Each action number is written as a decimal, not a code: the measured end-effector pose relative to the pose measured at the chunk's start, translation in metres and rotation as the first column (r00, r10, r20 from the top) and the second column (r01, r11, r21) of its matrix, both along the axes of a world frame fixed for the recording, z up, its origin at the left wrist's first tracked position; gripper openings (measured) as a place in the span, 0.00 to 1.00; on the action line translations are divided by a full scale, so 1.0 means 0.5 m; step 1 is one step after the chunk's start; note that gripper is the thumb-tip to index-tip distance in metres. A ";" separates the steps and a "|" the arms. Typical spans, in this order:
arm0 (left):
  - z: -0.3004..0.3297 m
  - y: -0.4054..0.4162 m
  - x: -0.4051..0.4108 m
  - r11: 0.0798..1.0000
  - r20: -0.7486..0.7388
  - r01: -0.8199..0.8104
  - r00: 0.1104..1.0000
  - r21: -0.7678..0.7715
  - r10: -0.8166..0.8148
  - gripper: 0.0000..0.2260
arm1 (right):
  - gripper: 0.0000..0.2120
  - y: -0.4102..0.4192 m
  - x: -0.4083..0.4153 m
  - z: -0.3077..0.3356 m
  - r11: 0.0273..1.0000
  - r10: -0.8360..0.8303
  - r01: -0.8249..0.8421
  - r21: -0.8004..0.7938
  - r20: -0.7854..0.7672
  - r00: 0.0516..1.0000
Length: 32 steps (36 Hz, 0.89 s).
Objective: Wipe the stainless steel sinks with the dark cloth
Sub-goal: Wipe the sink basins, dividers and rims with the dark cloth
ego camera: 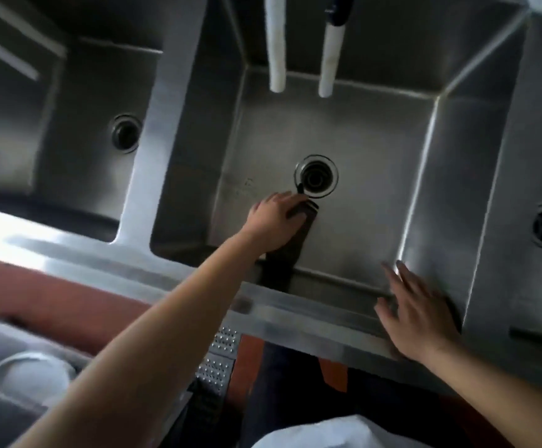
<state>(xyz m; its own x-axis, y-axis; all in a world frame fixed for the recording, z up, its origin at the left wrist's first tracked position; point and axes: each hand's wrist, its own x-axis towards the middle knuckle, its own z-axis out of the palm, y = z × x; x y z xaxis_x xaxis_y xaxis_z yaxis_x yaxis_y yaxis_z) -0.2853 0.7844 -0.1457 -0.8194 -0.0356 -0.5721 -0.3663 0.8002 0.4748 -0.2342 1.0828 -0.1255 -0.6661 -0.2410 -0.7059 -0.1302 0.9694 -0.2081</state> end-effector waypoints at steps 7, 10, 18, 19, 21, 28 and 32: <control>0.105 -0.153 0.188 0.687 -0.381 -0.584 0.809 -0.432 0.448 0.28 | 0.35 -0.006 -0.056 -0.027 0.963 0.208 -0.133 -0.234 0.333 0.920; 0.091 -0.202 0.227 0.623 -0.259 -0.630 0.769 -0.464 0.585 0.27 | 0.38 -0.036 -0.097 -0.036 0.923 0.330 -0.247 -0.296 0.275 0.903; 0.035 -0.192 0.283 0.551 -0.359 -0.678 0.730 -0.486 0.582 0.26 | 0.31 -0.205 -0.166 -0.202 0.521 0.854 -0.854 -0.007 0.003 0.521; 0.033 -0.192 0.284 0.541 -0.378 -0.696 0.714 -0.472 0.589 0.26 | 0.32 -0.224 -0.171 -0.228 0.435 0.900 -0.901 0.003 -0.045 0.434; 0.030 -0.189 0.285 0.524 -0.416 -0.732 0.680 -0.435 0.604 0.26 | 0.36 -0.262 -0.181 -0.282 0.265 0.958 -0.964 0.027 -0.125 0.259; 0.032 -0.190 0.284 0.510 -0.481 -0.775 0.631 -0.372 0.609 0.28 | 0.24 -0.349 -0.193 -0.418 0.051 0.975 -0.999 -0.012 -0.214 0.053; 0.033 -0.196 0.288 0.511 -0.475 -0.769 0.639 -0.383 0.605 0.31 | 0.23 -0.463 -0.176 -0.448 0.142 0.928 -0.985 -0.099 -0.333 0.167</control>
